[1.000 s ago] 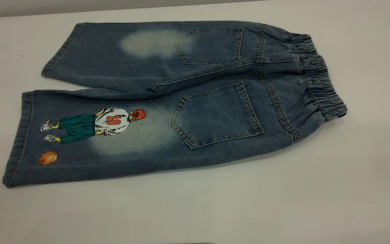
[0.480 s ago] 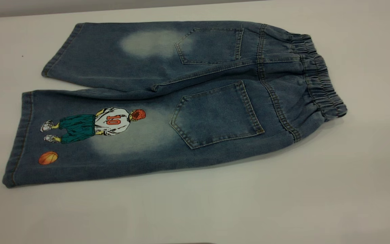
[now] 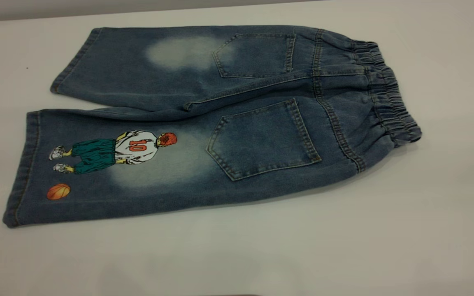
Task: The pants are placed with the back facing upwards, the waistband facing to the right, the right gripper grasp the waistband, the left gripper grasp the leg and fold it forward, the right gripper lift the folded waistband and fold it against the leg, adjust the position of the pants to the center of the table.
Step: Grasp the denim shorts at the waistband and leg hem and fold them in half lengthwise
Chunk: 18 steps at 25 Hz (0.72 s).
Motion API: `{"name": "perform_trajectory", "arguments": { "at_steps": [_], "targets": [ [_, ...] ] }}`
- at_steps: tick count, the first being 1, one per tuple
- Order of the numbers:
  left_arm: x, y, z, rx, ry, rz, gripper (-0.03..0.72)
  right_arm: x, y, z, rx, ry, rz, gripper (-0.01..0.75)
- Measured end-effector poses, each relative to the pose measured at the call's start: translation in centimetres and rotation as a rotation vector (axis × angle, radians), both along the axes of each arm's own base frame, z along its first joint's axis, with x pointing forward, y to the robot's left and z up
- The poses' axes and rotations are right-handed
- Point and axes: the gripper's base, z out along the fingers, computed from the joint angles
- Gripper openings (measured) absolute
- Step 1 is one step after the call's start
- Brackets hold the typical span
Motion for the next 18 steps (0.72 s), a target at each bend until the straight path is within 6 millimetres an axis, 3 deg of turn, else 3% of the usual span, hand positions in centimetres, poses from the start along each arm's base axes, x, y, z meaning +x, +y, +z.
{"name": "perform_trajectory", "arguments": {
  "at_steps": [4,8,18],
  "targets": [
    [3.7,-0.4,-1.7,-0.089,0.099,-0.002,0.463,4.2,0.5,-0.7,0.067,0.177,0.002,0.58],
    [6.2,-1.0,-3.5,-0.167,0.191,-0.023,0.463,8.3,1.0,-2.7,0.109,0.36,0.021,0.58],
    [10.5,-1.5,-6.8,-0.21,0.239,-0.098,0.463,16.0,2.3,-9.5,0.199,0.591,0.093,0.58]
  ]
}}
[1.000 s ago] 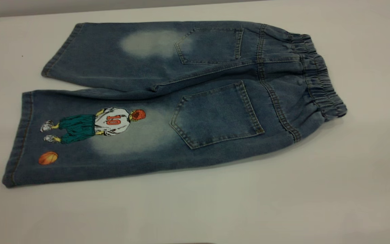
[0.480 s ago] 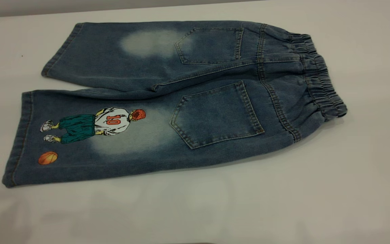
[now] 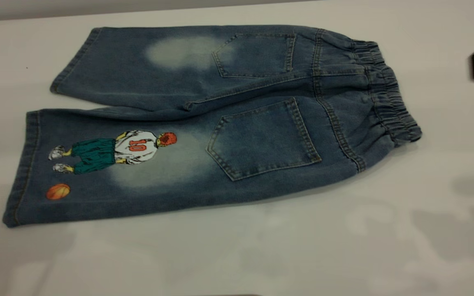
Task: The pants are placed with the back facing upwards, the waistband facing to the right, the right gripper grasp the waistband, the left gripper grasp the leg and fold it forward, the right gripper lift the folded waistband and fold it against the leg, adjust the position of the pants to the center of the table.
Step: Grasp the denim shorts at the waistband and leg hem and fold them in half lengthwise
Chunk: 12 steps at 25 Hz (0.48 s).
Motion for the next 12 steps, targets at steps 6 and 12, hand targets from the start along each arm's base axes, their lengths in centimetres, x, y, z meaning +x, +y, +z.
{"name": "perform_trajectory", "arguments": {
  "at_steps": [6,12],
  "targets": [
    [1.3,0.2,-1.3,0.015,-0.006,0.007,0.463,2.8,0.1,-3.9,0.023,0.025,-0.031,0.58],
    [1.8,0.4,-1.5,0.031,-0.025,0.018,0.463,4.6,0.1,-7.8,0.04,0.057,-0.078,0.58]
  ]
}}
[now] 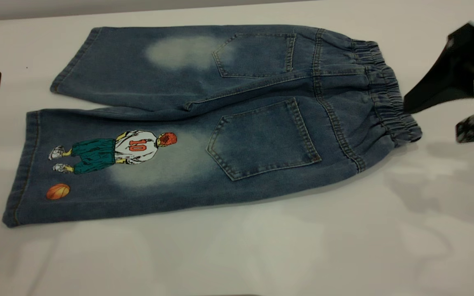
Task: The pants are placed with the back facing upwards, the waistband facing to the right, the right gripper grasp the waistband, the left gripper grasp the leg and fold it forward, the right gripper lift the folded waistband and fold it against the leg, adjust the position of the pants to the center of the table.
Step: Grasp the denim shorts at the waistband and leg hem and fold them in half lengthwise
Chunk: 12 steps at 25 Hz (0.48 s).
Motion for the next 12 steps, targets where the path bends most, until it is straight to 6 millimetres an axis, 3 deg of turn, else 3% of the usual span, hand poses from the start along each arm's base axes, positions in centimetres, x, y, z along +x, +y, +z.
{"name": "perform_trajectory", "arguments": {
  "at_steps": [5,12],
  "targets": [
    [0.1,0.0,0.0,-0.002,-0.001,0.004,0.463,0.9,-0.2,-2.7,-0.027,0.008,0.003,0.58],
    [0.1,0.0,0.0,-0.004,-0.001,0.006,0.463,3.2,-0.1,-5.0,-0.039,0.034,0.011,0.58]
  ]
}}
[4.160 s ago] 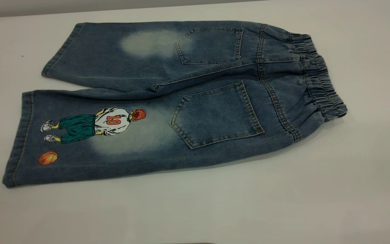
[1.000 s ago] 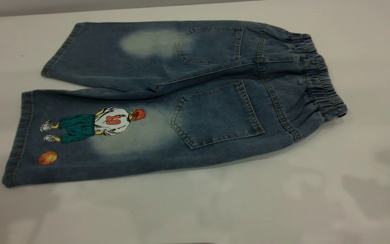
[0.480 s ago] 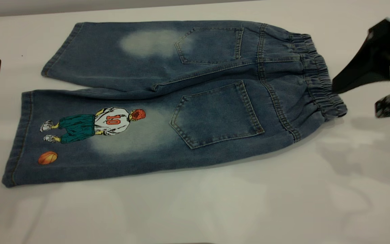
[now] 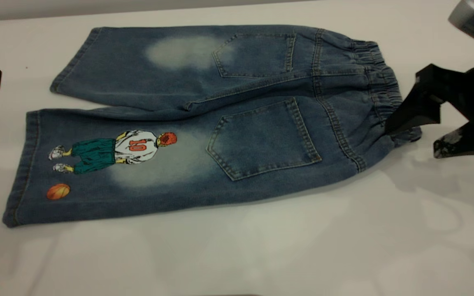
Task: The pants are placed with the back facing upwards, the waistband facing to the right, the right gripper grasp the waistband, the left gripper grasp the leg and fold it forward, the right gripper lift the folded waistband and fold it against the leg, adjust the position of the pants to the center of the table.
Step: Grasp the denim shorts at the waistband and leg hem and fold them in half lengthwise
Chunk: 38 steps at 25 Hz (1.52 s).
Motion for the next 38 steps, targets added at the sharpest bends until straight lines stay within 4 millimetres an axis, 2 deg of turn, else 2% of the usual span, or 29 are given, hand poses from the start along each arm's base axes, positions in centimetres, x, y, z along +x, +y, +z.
{"name": "perform_trajectory", "arguments": {
  "at_steps": [7,14,16,19,24,25,30,38],
  "targets": [
    [0.0,0.0,0.0,-0.001,0.0,0.0,0.463,1.7,-0.1,-1.6,-0.011,0.017,-0.006,0.58],
    [0.0,0.0,0.0,-0.001,0.0,0.0,0.463,2.4,-0.1,-1.9,-0.02,0.013,-0.011,0.563],
    [0.0,0.0,0.0,0.0,-0.003,0.002,0.463,2.4,-0.2,-1.9,-0.028,0.014,-0.013,0.521],
    [0.0,0.0,0.0,0.001,-0.005,0.003,0.463,2.3,-0.2,-2.0,-0.025,0.018,-0.012,0.4],
    [0.0,0.0,0.0,0.002,-0.005,0.003,0.463,2.4,0.1,-1.9,-0.001,-0.001,0.02,0.09],
    [0.0,0.1,0.0,0.009,-0.005,-0.002,0.463,2.4,0.2,-1.8,0.002,-0.004,0.026,0.057],
    [0.4,0.2,-1.3,0.039,0.052,-0.028,0.463,2.4,0.3,-1.7,0.023,-0.013,0.038,0.032],
    [1.4,0.7,-6.9,0.079,0.281,-0.024,0.463,2.3,0.5,-1.7,0.036,-0.02,0.064,0.033]
  ]
}}
